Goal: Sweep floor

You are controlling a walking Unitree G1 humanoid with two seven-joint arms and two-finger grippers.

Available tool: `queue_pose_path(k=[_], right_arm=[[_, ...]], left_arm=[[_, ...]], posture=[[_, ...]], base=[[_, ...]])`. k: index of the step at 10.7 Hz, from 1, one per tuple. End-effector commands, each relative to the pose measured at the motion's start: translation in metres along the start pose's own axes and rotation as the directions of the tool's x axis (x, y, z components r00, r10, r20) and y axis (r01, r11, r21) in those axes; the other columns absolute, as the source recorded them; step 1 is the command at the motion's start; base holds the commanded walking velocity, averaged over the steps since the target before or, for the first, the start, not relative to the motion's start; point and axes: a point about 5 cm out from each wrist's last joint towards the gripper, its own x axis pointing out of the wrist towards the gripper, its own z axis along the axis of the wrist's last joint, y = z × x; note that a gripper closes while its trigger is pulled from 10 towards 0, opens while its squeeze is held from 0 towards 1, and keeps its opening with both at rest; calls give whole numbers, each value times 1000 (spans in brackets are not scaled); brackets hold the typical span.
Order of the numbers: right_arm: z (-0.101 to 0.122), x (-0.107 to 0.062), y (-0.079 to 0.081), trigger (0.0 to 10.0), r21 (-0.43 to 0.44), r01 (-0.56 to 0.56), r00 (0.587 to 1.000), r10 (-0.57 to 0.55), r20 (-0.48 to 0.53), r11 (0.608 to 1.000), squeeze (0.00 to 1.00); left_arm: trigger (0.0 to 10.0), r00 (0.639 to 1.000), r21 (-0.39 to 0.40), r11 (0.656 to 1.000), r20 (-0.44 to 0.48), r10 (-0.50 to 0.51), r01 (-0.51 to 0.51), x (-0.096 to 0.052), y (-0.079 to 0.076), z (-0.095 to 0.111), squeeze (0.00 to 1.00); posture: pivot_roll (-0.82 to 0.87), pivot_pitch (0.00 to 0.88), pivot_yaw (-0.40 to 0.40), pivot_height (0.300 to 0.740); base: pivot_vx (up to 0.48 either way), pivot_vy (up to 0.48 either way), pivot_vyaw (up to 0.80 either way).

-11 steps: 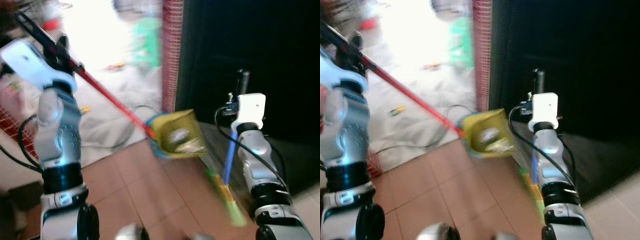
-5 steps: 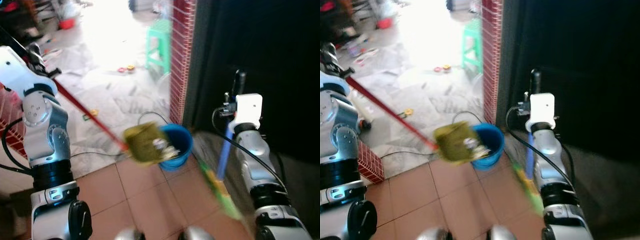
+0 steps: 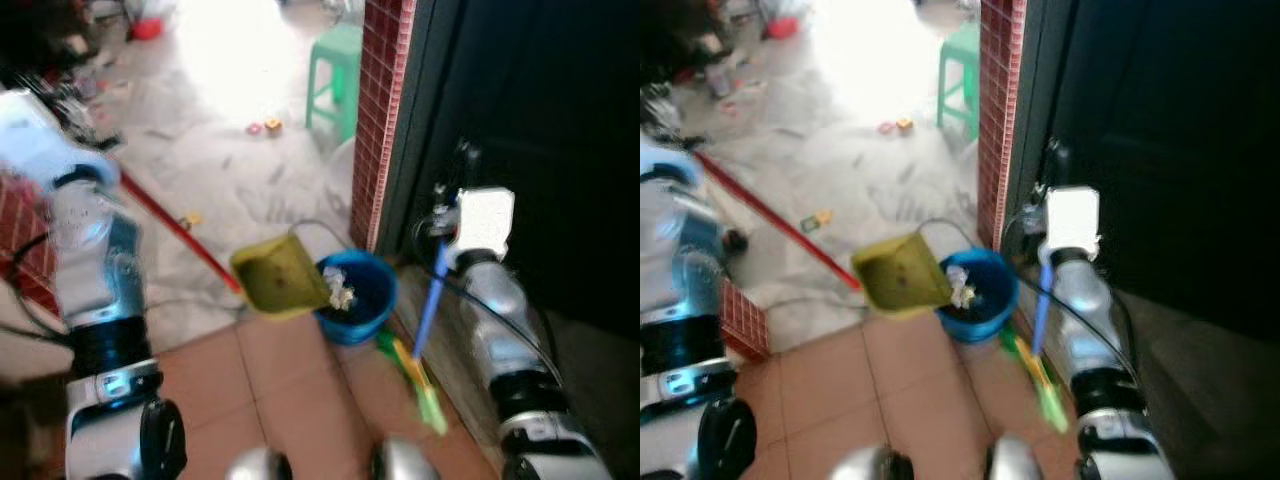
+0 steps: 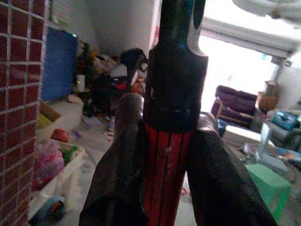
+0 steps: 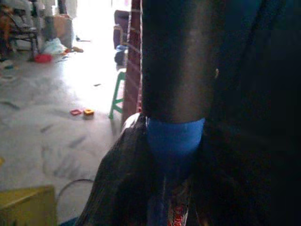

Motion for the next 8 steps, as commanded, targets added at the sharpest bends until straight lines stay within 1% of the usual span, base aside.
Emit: queue_pose_path(k=[1,2,4,5,6,7,8], right_arm=[[11,4,6,10000,-12,-23,999,23,47,1000,0],[11,4,7,10000,-9,-27,999,27,47,1000,0],[11,5,8,10000,-8,-32,998,33,45,999,0],[11,5,9,10000,-10,-35,998,35,44,999,0],[11,5,9,10000,-10,-34,998,35,45,999,0],[11,4,9,10000,-11,-35,998,35,43,999,0],[11,5,11,10000,-9,-36,998,37,45,999,0]], left_arm=[[10000,996,-42,999,87,-5,8,2,-1,18,0],[10000,997,-39,999,71,-21,24,0,-4,14,0],[10000,991,22,994,78,-105,104,-8,-17,7,0],[10000,977,79,981,99,-187,179,-13,-31,5,0],[10000,954,131,957,123,-275,259,-19,-44,4,0],[10000,938,159,941,132,-319,298,-25,-56,2,0],[10000,932,155,935,128,-339,318,-29,-64,-2,0]], posture=[[-101,22,67,740],[-99,22,66,740],[-99,22,66,740],[-99,24,64,740],[-100,24,64,740],[-98,25,62,740],[-101,25,64,740]], base=[[0,0,0],[0,0,0],[0,0,0],[0,0,0],[0,0,0],[0,0,0],[0,0,0]])
